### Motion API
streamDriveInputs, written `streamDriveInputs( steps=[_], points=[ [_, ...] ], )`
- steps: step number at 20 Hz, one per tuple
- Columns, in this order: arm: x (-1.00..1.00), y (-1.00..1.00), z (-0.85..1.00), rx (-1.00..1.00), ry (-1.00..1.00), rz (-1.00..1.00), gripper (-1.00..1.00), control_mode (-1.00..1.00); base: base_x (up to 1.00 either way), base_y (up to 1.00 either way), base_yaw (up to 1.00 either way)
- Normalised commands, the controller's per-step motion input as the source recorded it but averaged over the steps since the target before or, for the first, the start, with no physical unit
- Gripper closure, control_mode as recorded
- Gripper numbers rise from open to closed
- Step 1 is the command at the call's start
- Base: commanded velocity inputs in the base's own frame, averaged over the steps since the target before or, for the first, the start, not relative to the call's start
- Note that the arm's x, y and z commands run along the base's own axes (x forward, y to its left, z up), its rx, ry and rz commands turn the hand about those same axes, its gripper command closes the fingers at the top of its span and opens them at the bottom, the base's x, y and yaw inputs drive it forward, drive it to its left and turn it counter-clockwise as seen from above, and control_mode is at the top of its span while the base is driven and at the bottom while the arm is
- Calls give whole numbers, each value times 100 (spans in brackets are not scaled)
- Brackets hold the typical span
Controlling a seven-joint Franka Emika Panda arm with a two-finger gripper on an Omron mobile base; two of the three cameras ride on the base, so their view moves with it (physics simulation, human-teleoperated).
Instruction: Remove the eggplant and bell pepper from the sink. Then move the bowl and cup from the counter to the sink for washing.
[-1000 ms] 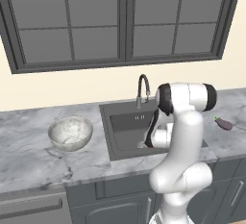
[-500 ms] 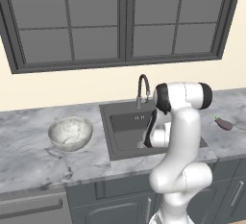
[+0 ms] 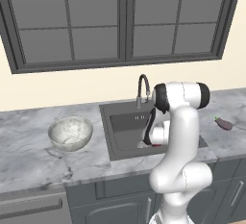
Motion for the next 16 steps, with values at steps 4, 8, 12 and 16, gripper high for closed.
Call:
streamDriveInputs(
  steps=[4,8,12,16],
  points=[
    [23,0,0,0,16,0,-100,-100,0,0,0],
    [24,0,0,0,22,2,-100,-100,0,0,0],
    [24,0,0,0,19,5,-100,-100,0,0,0],
    [16,0,0,0,14,5,-100,-100,0,0,0]
  ],
)
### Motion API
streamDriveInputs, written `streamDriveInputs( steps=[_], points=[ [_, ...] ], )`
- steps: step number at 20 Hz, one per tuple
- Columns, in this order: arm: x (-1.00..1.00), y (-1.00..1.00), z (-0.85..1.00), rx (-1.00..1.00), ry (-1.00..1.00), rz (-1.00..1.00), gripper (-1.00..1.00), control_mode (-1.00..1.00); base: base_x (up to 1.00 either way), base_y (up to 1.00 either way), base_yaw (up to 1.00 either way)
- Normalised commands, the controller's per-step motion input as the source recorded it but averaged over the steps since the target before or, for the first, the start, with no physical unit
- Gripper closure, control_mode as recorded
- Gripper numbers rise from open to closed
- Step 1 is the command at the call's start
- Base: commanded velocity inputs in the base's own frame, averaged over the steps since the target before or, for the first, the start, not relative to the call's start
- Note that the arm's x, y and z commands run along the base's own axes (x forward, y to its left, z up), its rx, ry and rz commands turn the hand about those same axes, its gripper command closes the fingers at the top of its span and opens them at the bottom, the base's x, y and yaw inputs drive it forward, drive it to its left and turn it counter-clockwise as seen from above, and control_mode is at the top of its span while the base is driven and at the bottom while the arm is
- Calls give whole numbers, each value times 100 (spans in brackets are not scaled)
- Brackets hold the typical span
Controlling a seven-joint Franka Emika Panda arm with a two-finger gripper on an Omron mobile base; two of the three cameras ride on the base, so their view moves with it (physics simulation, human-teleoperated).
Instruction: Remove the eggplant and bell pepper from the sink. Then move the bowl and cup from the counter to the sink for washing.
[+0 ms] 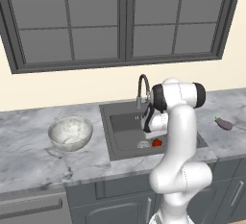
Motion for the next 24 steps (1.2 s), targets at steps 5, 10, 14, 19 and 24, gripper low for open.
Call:
streamDriveInputs(
  steps=[5,10,14,19,24],
  points=[
    [10,0,-3,0,14,6,-100,-100,0,0,0],
    [3,0,-6,0,12,4,-100,-100,0,0,0],
    [0,0,-14,0,10,2,-100,-100,0,0,0],
    [-1,0,-16,1,7,0,-100,-100,0,0,0],
    [-1,0,-12,3,2,0,-100,-100,0,0,0]
  ],
)
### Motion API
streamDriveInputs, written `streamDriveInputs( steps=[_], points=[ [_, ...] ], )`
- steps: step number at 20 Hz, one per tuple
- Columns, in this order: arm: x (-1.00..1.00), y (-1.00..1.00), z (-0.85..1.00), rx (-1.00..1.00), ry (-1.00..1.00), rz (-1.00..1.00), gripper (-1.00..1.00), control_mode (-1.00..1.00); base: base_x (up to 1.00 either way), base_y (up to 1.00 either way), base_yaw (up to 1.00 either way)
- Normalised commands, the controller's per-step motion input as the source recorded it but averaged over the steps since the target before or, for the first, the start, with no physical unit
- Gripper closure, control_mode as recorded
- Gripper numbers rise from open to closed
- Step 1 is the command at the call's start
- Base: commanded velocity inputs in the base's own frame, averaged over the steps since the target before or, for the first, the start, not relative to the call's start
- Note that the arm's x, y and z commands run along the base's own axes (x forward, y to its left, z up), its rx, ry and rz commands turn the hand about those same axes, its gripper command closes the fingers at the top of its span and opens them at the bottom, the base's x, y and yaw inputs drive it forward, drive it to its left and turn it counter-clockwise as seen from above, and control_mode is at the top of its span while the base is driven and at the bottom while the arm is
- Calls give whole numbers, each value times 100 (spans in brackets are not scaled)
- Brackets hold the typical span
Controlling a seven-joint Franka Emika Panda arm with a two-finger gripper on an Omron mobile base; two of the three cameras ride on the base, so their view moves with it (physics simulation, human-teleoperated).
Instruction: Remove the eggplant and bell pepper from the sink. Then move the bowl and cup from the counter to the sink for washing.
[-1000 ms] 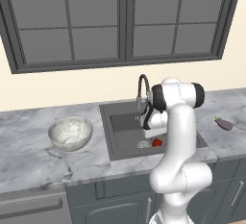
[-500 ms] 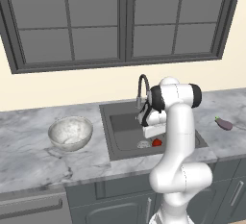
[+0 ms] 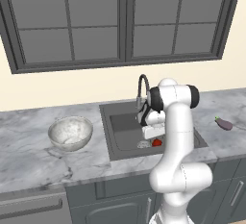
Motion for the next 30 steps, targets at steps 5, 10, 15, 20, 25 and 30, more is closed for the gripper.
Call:
streamDriveInputs(
  steps=[5,10,15,20,25,30],
  points=[
    [-6,0,-5,3,0,0,-100,-100,0,0,0],
    [-13,0,-5,3,1,0,-100,-100,0,0,0],
    [-14,0,-3,2,0,0,-100,-100,0,0,0],
    [-13,2,-1,2,0,0,-100,-100,0,0,0],
    [-3,7,-5,1,0,0,-100,-100,0,0,0],
    [6,4,-9,0,0,0,-100,-100,0,0,0]
  ],
)
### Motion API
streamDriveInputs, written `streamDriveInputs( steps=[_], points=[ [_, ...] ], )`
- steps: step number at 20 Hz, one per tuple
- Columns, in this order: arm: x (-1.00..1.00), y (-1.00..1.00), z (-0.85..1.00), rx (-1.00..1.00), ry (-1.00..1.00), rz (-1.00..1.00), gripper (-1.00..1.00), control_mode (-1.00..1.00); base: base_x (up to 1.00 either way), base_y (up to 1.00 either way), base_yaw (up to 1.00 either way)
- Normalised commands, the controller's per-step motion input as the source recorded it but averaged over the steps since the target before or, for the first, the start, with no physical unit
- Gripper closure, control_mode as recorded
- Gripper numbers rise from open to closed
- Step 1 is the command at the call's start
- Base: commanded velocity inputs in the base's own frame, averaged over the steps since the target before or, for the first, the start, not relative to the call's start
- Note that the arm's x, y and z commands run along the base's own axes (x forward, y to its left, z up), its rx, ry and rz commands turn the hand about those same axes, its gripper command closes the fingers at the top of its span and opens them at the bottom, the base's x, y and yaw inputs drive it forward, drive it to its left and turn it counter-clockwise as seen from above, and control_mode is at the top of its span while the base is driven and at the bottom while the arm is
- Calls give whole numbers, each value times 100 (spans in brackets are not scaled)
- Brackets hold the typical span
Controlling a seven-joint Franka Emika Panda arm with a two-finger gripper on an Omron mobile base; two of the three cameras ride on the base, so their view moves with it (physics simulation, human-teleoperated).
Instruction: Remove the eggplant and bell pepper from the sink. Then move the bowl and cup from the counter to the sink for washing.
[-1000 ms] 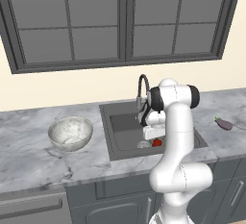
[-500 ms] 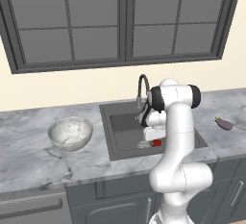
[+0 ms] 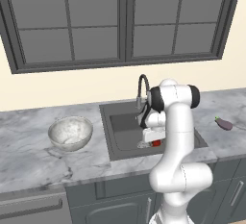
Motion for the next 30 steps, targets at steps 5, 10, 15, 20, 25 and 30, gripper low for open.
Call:
streamDriveInputs(
  steps=[5,10,15,20,25,30],
  points=[
    [14,1,-9,0,0,0,-100,-100,0,0,0],
    [10,0,-7,0,1,0,-100,-100,0,0,0],
    [0,0,-4,0,13,0,100,-100,0,0,0],
    [0,-4,0,0,9,0,100,-100,0,0,0],
    [-2,-5,9,2,0,0,100,-100,0,0,0],
    [-11,-9,21,6,0,3,100,-100,0,0,0]
  ],
)
